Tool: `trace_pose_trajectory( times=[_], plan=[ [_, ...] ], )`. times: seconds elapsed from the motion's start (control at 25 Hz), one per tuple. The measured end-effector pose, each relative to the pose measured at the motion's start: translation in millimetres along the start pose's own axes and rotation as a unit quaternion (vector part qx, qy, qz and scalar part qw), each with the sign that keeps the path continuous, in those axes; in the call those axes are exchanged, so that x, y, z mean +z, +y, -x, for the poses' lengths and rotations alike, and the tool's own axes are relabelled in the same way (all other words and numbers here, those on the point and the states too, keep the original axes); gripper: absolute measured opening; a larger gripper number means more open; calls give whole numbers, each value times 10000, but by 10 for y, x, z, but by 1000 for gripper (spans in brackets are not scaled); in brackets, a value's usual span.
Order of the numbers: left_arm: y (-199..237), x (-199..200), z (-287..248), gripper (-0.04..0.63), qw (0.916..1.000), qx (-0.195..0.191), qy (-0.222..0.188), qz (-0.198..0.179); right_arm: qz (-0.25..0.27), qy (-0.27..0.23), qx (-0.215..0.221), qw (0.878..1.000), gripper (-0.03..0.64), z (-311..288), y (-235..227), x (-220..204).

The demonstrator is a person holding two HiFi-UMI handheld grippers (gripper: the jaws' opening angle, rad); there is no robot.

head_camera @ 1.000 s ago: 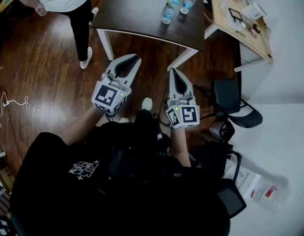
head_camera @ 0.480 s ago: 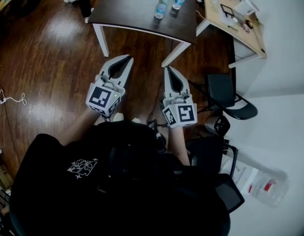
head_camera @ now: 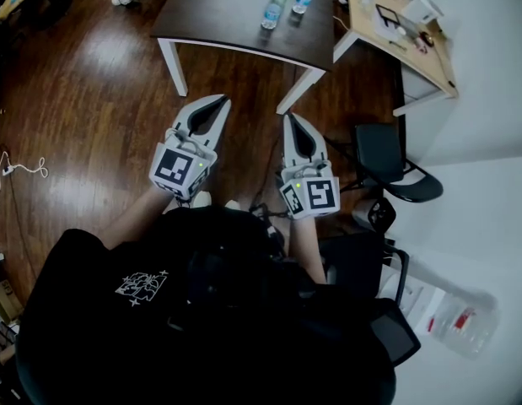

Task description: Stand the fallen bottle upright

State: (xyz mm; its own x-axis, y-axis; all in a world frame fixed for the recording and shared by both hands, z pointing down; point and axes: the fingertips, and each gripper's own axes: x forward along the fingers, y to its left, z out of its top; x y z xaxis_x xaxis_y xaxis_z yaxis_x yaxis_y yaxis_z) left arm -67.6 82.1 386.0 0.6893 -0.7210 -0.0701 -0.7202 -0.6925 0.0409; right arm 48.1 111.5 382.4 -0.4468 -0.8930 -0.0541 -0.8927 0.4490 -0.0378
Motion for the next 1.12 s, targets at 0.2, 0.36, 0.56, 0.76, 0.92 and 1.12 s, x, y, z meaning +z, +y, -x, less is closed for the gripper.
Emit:
trace_pose_trajectory(
  times=[0.2, 0.36, 0.56, 0.76, 0.92, 1.12],
  plan=[
    [-71, 69, -22, -8, 10000, -34, -40, 11, 9, -66, 27, 10000, 21, 32, -1, 59],
    [-97, 84, -15, -8, 10000, -35, -22, -56, 20, -84, 43, 10000, 21, 46, 1, 88],
    [-95, 91, -22, -8, 9999, -34, -68, -76, 74, -66, 56, 9999, 21, 38, 5, 84],
    [-136, 111, -6, -8, 10000, -24, -40, -67, 135, -20, 68, 9999, 21, 67, 18, 88],
    [-144, 85, -6, -8, 10000, -33, 8, -86, 124, -11, 67, 9999, 21, 70, 13, 62],
    [-182, 103, -29, -8, 10000, -37, -13, -82, 102, -30, 56, 9999, 21, 96, -23, 75]
  ],
)
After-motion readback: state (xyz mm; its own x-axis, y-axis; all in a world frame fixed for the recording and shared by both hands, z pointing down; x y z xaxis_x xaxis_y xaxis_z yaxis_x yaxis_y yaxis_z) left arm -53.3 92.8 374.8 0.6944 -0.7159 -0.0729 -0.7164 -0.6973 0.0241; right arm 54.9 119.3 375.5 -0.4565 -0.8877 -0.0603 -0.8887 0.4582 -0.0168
